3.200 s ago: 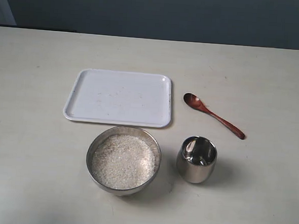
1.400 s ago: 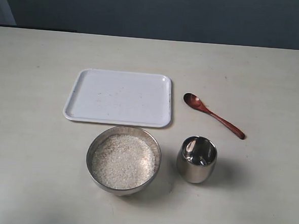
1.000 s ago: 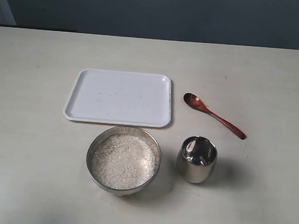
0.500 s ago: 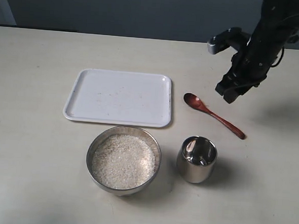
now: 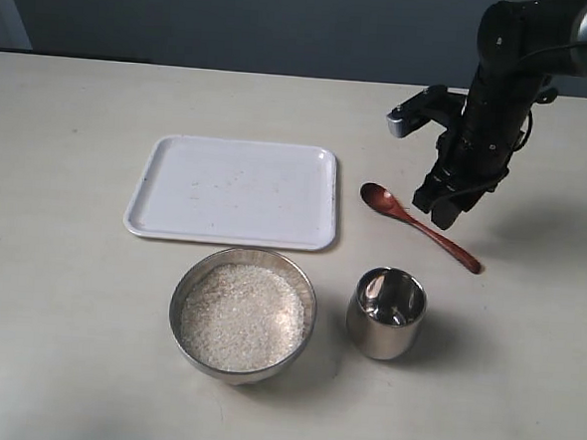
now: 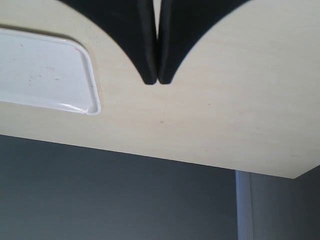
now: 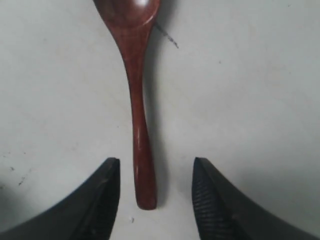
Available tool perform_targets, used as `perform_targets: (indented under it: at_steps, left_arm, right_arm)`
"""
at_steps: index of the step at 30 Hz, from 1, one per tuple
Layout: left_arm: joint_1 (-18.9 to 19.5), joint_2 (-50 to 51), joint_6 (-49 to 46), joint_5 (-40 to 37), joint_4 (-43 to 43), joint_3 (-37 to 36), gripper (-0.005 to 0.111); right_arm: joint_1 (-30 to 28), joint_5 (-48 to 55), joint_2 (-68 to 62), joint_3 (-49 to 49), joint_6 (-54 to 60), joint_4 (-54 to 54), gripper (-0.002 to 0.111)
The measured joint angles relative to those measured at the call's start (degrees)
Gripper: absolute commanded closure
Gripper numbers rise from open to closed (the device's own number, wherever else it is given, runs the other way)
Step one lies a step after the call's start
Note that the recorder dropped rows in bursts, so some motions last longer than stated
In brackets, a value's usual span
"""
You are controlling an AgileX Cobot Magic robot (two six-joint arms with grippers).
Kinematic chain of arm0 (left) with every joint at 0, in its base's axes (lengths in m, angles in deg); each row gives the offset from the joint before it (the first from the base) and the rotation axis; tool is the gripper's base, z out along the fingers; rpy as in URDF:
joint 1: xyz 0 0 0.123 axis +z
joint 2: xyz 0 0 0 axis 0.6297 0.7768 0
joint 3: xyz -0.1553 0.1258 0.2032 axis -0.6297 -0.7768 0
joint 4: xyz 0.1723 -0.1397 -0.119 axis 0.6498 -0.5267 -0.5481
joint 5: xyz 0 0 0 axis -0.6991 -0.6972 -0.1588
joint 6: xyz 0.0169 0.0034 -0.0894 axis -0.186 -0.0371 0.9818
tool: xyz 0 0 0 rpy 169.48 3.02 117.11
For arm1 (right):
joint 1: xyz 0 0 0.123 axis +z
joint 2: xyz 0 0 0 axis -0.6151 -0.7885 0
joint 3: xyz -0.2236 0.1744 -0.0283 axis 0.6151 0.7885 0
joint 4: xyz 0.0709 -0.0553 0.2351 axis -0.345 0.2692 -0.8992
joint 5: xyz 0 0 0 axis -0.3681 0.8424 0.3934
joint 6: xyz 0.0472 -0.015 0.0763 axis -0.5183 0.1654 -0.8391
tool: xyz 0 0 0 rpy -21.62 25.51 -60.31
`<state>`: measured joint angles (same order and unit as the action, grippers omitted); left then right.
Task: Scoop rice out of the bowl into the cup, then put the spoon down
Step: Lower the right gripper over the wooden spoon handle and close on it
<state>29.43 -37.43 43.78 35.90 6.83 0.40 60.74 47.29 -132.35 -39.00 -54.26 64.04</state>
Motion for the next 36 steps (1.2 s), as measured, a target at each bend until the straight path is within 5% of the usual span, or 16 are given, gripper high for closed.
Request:
perform_targets:
  at_steps: [36]
  left_arm:
    - [0.0,0.0,0.0,0.0,0.0,0.0,0.106]
  right_arm:
    - [0.1,0.3,-6.2,0.0,0.0,-0.5,0.063]
